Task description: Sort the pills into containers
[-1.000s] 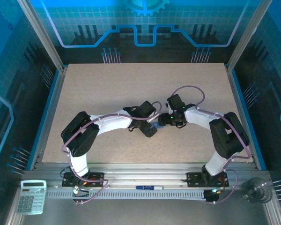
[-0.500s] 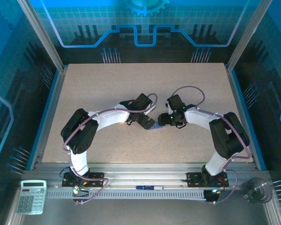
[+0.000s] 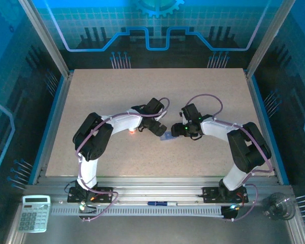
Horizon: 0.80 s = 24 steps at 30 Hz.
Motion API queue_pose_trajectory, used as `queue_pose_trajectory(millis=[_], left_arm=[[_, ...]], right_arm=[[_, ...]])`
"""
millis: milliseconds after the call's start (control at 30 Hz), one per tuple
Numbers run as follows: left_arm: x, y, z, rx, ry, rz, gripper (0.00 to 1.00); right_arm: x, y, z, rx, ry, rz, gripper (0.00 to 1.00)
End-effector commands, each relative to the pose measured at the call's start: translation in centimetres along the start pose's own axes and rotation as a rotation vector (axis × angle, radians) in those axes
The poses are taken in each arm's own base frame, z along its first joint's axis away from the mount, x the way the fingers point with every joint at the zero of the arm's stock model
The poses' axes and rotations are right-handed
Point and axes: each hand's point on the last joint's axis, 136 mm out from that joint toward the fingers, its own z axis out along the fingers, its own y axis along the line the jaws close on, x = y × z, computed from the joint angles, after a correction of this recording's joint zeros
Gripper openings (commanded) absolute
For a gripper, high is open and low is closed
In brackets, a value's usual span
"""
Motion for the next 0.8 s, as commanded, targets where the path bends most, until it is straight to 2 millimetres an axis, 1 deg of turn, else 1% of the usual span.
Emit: queue_pose_trajectory(millis=[0,67,167,467,600,767], left_arm=[[-0.9,0.0,-0.2,0.006,-0.014,-0.018,0.99],[-1.2,-0.1,-0.7,0.014,-0.024,-0.024,0.99],[-2.2,-0.3,-2.1,0.034,-0.059,-0.041,0.99],[-5.9,-1.2,-7.9,0.116,-0.215,-0.115,0.99],[-6.6,-1.1,-9.9,0.129,-0.262,-0.138,0.99],[-6.5,-1.0,-11.4,0.13,-0.299,-0.159,0.99]], right_arm=[[5.4,-2.3,1.3,0.095,0.169,0.005,0.76],[5.5,-2.2,1.3,0.089,0.169,0.006,0.75],[5.5,-1.8,0.9,0.074,0.165,0.01,0.75],[4.9,0.4,-1.1,0.002,0.128,0.007,0.75],[4.9,1.4,-1.7,-0.022,0.123,0.0,0.75],[5.3,2.2,-2.0,-0.04,0.122,-0.007,0.76]])
